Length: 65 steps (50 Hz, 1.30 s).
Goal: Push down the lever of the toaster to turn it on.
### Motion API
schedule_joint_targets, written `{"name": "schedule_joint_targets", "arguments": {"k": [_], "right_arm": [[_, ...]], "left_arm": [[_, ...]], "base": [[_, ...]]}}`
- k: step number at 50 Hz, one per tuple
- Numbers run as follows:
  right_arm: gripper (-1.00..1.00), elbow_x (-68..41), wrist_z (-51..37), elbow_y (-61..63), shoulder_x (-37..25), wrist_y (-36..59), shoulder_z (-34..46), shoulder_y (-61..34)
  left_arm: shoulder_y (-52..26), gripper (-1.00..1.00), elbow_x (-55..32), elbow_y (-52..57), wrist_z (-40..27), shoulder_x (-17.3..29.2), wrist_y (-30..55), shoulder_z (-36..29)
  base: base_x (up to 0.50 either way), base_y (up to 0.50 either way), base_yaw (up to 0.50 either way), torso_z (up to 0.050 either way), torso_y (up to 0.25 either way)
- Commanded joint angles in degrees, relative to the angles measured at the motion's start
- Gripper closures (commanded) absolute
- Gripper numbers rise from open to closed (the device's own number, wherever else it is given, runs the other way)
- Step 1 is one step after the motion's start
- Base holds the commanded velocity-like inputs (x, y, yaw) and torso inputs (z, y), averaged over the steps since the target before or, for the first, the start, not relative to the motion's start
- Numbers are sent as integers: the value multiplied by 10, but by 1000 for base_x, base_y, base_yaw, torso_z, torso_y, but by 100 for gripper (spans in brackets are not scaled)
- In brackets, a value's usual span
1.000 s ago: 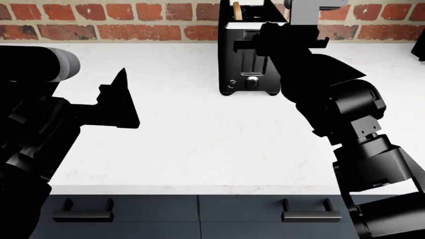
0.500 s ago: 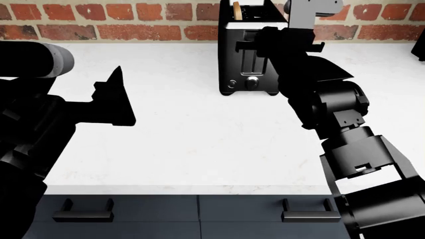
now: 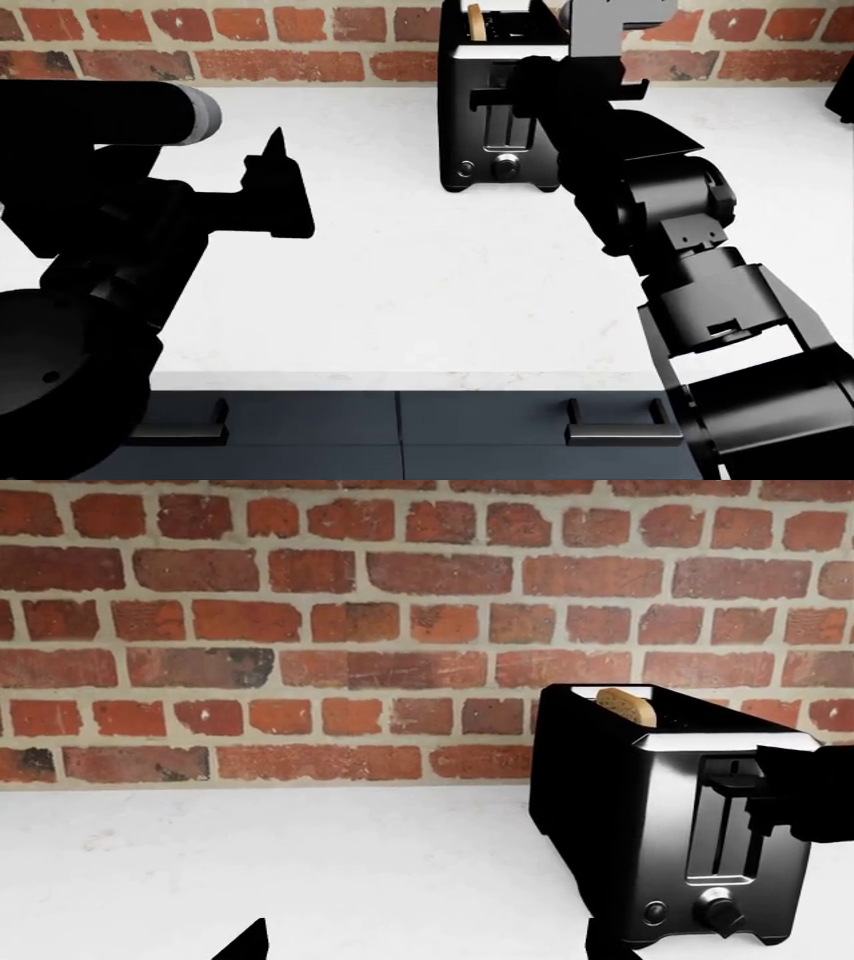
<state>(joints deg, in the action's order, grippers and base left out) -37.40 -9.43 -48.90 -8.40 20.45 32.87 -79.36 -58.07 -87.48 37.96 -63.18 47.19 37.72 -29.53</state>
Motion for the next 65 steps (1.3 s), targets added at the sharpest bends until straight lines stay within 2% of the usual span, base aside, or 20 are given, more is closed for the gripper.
{"name": "schedule_joint_targets", "arguments": {"k": [1,11,13,16,19,24,28,31,37,41,47,51,65], "right_arm": [[100,-30,9,-28,7,21,19,15],[100,-35,1,-22,3,54,26,17],[100,-35,1,-23,3,63,29,17],[100,-35,2,-29,4,75,34,16],[100,-34,2,-32,4,84,38,17],[100,-34,1,-30,2,93,41,16],[100,-34,3,-32,3,99,44,15],[100,-35,6,-35,3,108,48,15],[100,-37,7,-39,3,129,53,13],[100,-39,9,-37,3,136,55,13],[100,-39,15,-41,4,142,59,13],[100,-40,17,-42,5,143,60,12],[100,-41,25,-47,8,148,64,8]], "left_arm": [[-3,-100,25,-14,0,-24,2,-14],[-2,-100,61,-45,28,-40,-3,-23],[1,-100,38,-26,23,-18,-5,-10],[-1,-100,-42,20,3,46,-10,27],[14,-100,-68,43,3,81,-21,48],[18,-100,-91,57,0,104,-27,61],[-2,-100,-110,53,-8,105,-20,60],[39,-100,-101,74,7,131,-42,78],[33,-100,-116,77,4,140,-41,83],[-24,-100,-132,50,-16,108,-12,59],[23,-100,-91,62,-1,108,-30,62],[17,-100,-95,60,-3,107,-27,61],[90,-100,-150,107,34,221,-87,140]], "base": [[0,0,0,0,0],[0,0,0,0,0],[0,0,0,0,0],[0,0,0,0,0],[0,0,0,0,0],[0,0,0,-3,0],[0,0,0,0,0],[0,0,0,0,0],[0,0,0,0,0],[0,0,0,-3,0],[0,0,0,0,0],[0,0,0,0,0],[0,0,0,-1,0]]}}
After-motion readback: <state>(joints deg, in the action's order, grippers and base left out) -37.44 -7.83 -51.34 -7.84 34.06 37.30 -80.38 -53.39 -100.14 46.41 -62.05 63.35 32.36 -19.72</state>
